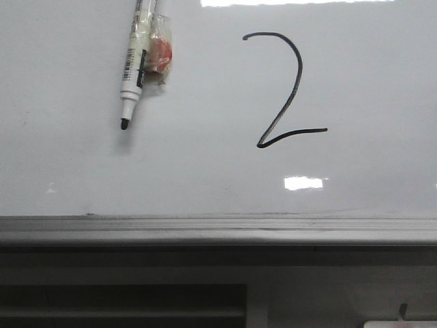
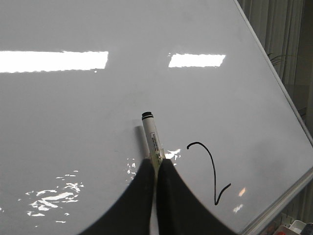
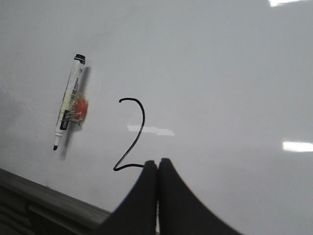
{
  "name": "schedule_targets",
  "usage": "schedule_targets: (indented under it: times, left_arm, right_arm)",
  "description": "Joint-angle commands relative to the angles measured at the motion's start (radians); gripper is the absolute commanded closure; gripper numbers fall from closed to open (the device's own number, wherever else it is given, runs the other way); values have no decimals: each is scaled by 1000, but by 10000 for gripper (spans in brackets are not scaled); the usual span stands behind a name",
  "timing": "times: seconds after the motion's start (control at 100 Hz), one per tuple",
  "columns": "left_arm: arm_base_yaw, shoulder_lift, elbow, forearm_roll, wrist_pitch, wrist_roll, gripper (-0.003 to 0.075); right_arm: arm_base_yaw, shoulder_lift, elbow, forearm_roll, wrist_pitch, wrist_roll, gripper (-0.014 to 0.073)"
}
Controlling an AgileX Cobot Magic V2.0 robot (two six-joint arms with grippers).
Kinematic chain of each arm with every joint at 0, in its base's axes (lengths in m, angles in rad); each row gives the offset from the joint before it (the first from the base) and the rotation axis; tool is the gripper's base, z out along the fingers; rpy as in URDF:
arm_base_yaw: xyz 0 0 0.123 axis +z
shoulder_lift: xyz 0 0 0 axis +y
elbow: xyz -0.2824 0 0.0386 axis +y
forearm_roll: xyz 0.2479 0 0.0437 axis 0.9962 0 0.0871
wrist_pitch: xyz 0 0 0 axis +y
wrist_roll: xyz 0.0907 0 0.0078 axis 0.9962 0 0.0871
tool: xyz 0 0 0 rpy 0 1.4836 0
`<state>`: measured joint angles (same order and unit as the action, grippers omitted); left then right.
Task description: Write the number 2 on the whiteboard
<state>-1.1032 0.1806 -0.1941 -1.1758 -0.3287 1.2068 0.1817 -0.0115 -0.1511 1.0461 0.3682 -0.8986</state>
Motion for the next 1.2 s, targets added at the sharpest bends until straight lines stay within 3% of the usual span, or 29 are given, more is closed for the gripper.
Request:
schedule_targets:
  times: [0.0, 0.57, 0.68, 0.82, 0.93, 1.01, 1.1, 1.19]
  left_arm:
    - [1, 10, -21, 14, -24, -8, 740]
    - [1, 10, -22, 14, -21, -8, 740]
    - [23, 20, -12, 163, -41, -56, 740]
    - [204, 64, 32, 401, -98, -323, 740]
    - [425, 86, 58, 748, -7, -635, 740]
    - [571, 72, 73, 877, 69, -851, 740]
    - [682, 10, 93, 968, 147, -957, 740]
    - [781, -46, 117, 998, 183, -980, 740]
  right_arm:
    - [-6, -13, -26, 22, -53, -13, 660]
    - [-6, -13, -26, 22, -53, -13, 660]
    - [-6, -13, -26, 22, -53, -13, 660]
    - [-6, -13, -26, 22, -53, -13, 660]
    - [-6, -13, -26, 22, -53, -13, 660]
    - [-6, -13, -26, 22, -53, -13, 660]
    - [-6, -13, -26, 22, -53, -13, 660]
    - [-6, -13, -26, 22, -53, -13, 660]
